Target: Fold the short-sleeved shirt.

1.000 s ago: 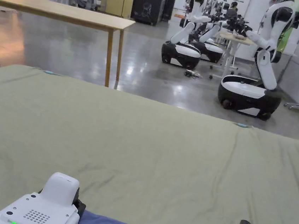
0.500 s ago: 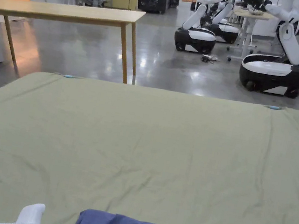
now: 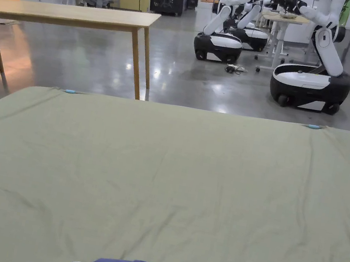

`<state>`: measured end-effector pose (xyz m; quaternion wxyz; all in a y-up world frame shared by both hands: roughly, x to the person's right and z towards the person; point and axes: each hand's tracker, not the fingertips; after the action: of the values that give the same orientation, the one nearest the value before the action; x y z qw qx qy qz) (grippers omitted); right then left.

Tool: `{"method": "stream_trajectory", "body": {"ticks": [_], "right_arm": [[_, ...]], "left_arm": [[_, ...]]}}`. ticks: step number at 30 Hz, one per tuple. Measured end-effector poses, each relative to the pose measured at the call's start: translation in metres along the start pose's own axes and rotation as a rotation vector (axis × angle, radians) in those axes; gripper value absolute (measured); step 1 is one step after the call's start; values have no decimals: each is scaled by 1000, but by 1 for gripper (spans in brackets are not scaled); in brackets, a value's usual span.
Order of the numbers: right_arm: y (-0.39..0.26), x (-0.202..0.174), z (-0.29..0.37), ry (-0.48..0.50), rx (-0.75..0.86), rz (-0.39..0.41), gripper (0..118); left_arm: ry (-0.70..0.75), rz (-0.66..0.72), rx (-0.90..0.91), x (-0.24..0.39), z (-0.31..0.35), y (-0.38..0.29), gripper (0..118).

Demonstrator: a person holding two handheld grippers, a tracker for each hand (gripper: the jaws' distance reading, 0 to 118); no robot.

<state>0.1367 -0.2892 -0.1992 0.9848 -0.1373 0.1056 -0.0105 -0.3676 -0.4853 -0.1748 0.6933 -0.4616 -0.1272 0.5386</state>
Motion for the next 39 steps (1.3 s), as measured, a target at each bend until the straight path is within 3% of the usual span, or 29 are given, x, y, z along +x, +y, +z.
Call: {"method": "stream_trajectory", "body": {"ticks": [1, 2, 3, 9, 11, 14, 18, 22, 27, 30, 31, 33, 34, 35, 36, 39], "right_arm": [[1, 0, 0, 0, 2, -1, 4], [2, 0, 0, 0, 1, -3, 4], [3, 0, 1, 0, 2, -5, 4], [5, 3, 6, 9, 9, -17, 4], [5, 2, 8, 19, 7, -9, 4], [5, 3, 9, 36, 2, 5, 4], [5, 7, 13, 58, -4, 32, 4], [0, 15, 17, 73, -9, 54, 4], [-9, 29, 20, 105, -34, 57, 4], [-11, 37, 22, 128, -50, 58, 4], [-11, 39, 23, 135, -54, 59, 4], [-10, 43, 24, 147, -52, 56, 4], [-10, 44, 25, 151, -49, 57, 4], [-10, 45, 24, 152, -50, 59, 4], [-10, 46, 23, 154, -52, 58, 4], [-10, 51, 21, 164, -62, 35, 4]], "left_arm": [[-156, 36, 60, -1, 4, 1, 4], [-174, -29, 92, 6, 11, 0, 4], [-65, -48, 121, 14, 18, -1, 4], [163, -107, 278, 31, 69, -10, 4], [358, -205, 306, 50, 76, -17, 4], [528, -395, 340, 106, 68, -40, 4], [828, -706, 345, 190, 11, -77, 4], [918, -951, 321, 240, -84, -124, 4], [1001, -1040, 149, 239, -202, -161, 4], [1090, -1078, 142, 227, -231, -169, 7], [1106, -1100, 170, 224, -233, -169, 14], [1133, -1082, 221, 228, -224, -167, 45], [1088, -1052, 250, 232, -212, -165, 81], [967, -993, 253, 237, -195, -160, 98], [793, -952, 275, 245, -175, -160, 97], [551, -862, 309, 245, -123, -157, 96]]}}
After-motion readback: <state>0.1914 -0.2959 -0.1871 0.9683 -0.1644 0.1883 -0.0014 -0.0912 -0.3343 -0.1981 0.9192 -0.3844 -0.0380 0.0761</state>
